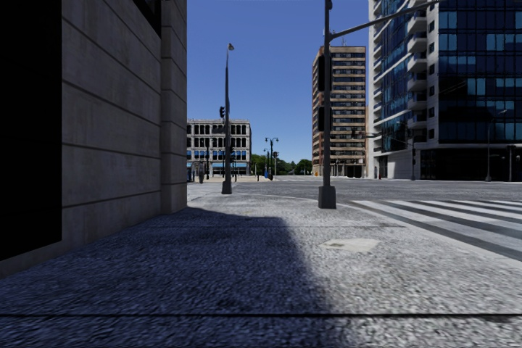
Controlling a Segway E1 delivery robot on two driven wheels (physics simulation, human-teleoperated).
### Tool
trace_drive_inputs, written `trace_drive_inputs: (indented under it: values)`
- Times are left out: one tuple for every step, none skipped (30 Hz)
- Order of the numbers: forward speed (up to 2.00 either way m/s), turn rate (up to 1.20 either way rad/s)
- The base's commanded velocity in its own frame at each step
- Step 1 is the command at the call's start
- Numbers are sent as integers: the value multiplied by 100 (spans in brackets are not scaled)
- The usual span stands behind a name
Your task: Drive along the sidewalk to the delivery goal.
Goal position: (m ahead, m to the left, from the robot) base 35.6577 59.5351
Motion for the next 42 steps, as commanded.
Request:
trace_drive_inputs:
  values:
    - [200,0]
    - [200,0]
    - [200,0]
    - [200,0]
    - [200,0]
    - [200,0]
    - [200,0]
    - [200,0]
    - [200,0]
    - [200,0]
    - [200,0]
    - [200,0]
    - [200,0]
    - [200,0]
    - [200,0]
    - [200,0]
    - [200,0]
    - [200,0]
    - [200,0]
    - [200,0]
    - [200,0]
    - [200,0]
    - [200,0]
    - [200,0]
    - [200,0]
    - [200,0]
    - [200,0]
    - [200,0]
    - [200,0]
    - [200,0]
    - [200,0]
    - [200,0]
    - [200,0]
    - [200,0]
    - [200,0]
    - [200,5]
    - [200,12]
    - [200,18]
    - [200,18]
    - [200,20]
    - [200,21]
    - [200,21]
